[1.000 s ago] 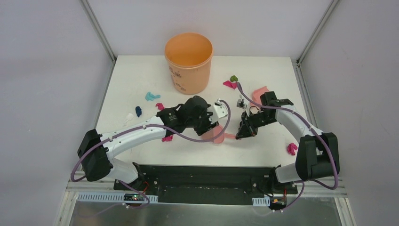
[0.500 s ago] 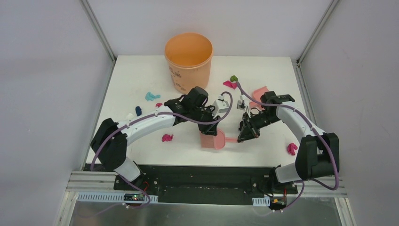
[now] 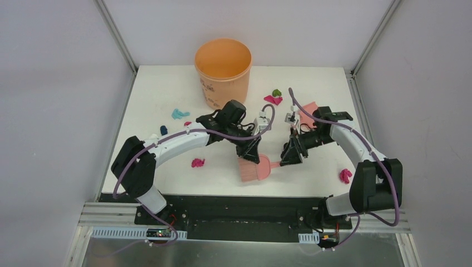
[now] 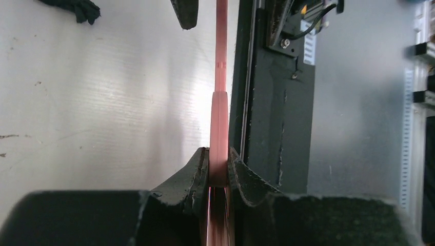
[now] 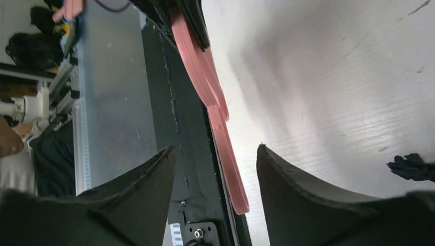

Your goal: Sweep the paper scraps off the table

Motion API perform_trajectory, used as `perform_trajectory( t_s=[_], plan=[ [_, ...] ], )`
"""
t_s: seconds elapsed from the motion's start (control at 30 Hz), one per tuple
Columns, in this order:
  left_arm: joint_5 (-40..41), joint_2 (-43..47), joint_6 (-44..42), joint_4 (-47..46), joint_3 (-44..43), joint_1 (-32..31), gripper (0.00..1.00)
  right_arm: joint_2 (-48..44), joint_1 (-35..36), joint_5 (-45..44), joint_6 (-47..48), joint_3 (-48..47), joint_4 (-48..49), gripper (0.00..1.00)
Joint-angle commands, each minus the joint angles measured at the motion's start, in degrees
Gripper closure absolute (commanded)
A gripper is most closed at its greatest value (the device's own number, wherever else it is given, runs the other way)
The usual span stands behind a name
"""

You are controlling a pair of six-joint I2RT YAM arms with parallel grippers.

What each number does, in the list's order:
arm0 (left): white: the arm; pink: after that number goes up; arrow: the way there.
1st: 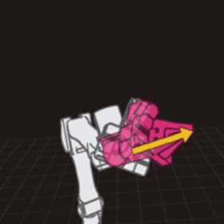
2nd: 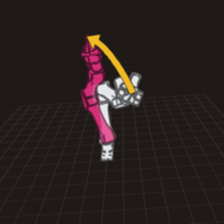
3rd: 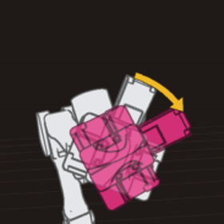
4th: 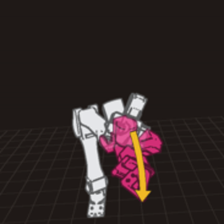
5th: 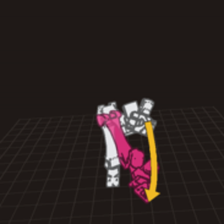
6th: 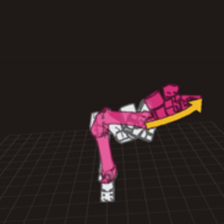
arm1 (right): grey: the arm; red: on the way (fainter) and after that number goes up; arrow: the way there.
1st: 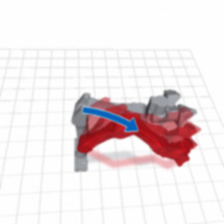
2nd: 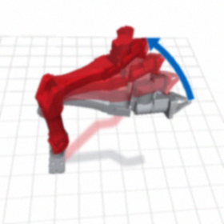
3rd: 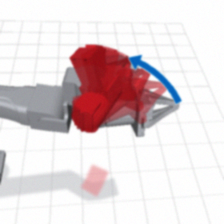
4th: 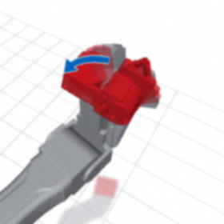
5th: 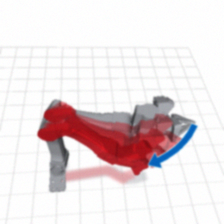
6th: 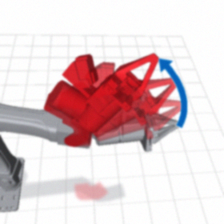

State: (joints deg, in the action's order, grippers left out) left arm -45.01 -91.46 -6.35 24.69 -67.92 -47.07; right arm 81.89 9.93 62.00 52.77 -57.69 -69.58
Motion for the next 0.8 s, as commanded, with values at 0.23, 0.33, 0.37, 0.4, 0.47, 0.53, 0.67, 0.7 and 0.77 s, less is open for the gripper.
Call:
perform_trajectory(
  t_s=[0.23, 0.33, 0.37, 0.4, 0.47, 0.53, 0.67, 0.7, 0.77],
  plan=[
    [-14.7, -2.3, 17.2, -20.4, 0.9, 5.9, 1.00, -3.6, -5.7, 9.8, -3.5, 0.3, 4.9, 0.38],
    [-15.4, -2.9, 18.2, -21.3, 1.0, 6.2, 1.00, -3.3, -5.8, 9.9, -3.6, 0.1, 4.9, 0.39],
    [-15.5, -3.0, 18.3, -21.4, 1.0, 6.3, 1.00, -3.2, -5.7, 9.9, -3.7, 0.1, 4.8, 0.40],
    [-15.5, -3.1, 18.4, -21.4, 0.9, 6.3, 1.00, -3.2, -5.7, 10.0, -3.8, 0.1, 4.8, 0.41],
    [-15.5, -3.3, 18.5, -21.4, 0.9, 6.4, 1.00, -3.1, -5.7, 10.2, -3.8, 0.2, 4.8, 0.43],
    [-15.5, -3.4, 18.5, -21.4, 0.9, 6.4, 1.00, -3.0, -5.8, 10.4, -3.8, 0.2, 4.8, 0.45],
    [-15.4, -3.5, 18.7, -21.4, 0.9, 6.5, 1.00, -3.0, -5.8, 11.1, -3.8, 0.0, 4.4, 0.51],
    [-15.3, -3.6, 18.7, -21.4, 0.9, 6.6, 1.00, -3.0, -5.8, 11.2, -3.8, 0.0, 4.4, 0.53],
    [-15.0, -3.6, 18.9, -21.4, 0.9, 6.9, 1.00, -3.0, -5.8, 11.2, -3.8, 0.0, 4.4, 0.56]
  ],
)
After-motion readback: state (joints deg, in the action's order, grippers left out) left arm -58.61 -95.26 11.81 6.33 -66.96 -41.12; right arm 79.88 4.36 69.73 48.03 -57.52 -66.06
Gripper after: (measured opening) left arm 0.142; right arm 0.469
